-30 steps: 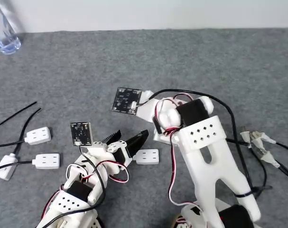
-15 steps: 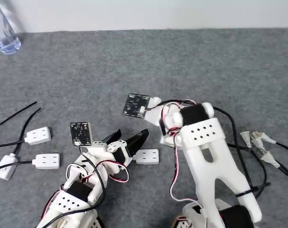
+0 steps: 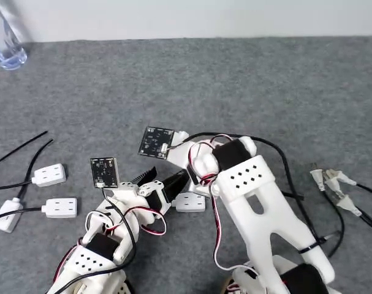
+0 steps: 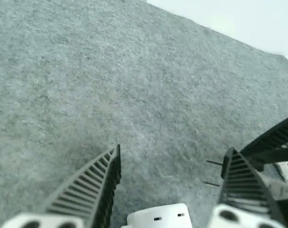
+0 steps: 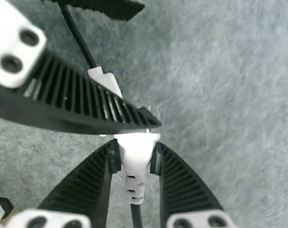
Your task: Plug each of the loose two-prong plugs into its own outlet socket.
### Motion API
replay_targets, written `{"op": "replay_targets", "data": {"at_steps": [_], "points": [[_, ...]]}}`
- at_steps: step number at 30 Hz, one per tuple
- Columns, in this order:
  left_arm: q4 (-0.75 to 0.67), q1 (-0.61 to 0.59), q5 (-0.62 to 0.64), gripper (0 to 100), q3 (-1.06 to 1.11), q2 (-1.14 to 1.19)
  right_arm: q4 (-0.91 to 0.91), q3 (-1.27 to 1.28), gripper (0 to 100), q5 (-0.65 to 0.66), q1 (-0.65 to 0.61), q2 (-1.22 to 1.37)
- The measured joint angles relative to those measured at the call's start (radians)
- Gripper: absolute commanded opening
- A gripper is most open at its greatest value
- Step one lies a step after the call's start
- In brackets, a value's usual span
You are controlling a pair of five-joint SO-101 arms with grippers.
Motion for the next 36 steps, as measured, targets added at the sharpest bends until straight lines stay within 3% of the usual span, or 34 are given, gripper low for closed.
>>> {"op": "replay_targets", "data": {"at_steps": [8,36], "points": [[-0.005,0.000,0.006,33,-0.003,-0.011,0.110,-0.103,0.8,-0.005,-0.006,0.002],[-0.008,-0.011,0.008,33,-0.005,-0.011,0.115,-0.184,0.8,-0.101,-0.068,0.002]]}}
